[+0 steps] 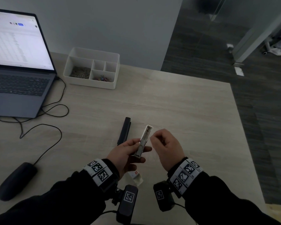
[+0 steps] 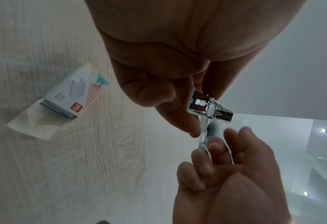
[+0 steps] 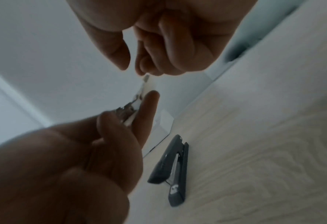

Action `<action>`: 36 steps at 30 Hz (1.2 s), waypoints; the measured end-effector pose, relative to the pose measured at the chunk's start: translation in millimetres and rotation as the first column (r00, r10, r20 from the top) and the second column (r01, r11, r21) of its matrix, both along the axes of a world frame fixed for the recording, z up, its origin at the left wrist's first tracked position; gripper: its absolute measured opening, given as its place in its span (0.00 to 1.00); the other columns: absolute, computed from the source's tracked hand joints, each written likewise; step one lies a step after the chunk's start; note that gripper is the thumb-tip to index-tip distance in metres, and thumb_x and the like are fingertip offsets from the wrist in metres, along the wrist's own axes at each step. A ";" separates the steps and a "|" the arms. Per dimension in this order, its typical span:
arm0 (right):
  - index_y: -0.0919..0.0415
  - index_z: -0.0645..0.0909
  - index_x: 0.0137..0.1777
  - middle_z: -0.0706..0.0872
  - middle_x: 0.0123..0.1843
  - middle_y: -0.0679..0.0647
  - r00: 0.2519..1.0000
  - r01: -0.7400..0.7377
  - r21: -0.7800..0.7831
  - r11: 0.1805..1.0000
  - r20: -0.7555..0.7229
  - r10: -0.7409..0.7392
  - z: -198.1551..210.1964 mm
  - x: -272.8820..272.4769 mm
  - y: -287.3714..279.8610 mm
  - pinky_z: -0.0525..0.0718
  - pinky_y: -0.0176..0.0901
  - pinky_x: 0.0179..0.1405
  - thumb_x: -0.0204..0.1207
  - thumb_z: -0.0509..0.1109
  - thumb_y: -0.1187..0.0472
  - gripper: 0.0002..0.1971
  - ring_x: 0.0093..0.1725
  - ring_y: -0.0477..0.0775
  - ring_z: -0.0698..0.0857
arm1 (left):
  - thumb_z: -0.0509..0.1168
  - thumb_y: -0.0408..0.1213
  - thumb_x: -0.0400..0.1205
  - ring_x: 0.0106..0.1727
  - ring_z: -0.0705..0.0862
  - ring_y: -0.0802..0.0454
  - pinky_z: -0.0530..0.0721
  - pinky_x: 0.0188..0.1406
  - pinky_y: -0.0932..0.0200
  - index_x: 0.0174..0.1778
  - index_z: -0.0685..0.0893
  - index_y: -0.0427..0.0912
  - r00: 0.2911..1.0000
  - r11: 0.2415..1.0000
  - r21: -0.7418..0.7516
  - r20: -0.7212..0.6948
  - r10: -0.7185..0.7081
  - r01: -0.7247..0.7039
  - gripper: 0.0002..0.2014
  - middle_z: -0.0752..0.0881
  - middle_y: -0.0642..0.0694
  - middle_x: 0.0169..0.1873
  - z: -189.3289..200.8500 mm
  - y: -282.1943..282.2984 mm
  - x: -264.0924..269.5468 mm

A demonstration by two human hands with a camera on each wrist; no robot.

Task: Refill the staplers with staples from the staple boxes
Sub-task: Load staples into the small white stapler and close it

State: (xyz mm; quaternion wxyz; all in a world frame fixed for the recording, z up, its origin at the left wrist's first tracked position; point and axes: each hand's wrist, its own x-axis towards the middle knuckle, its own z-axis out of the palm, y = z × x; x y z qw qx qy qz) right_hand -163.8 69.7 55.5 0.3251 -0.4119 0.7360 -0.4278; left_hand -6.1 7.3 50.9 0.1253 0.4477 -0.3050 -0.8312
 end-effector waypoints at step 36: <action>0.48 0.76 0.48 0.84 0.54 0.48 0.947 -0.209 0.256 0.944 -0.187 0.260 -61.6 -9.9 -23.6 0.85 0.49 0.49 0.68 0.78 0.54 0.14 0.49 0.50 0.84 | 0.70 0.45 0.80 0.51 0.89 0.52 0.88 0.42 0.54 0.64 0.82 0.49 0.839 0.874 -0.315 0.518 -0.169 0.371 0.16 0.88 0.51 0.53 -29.8 -17.1 27.2</action>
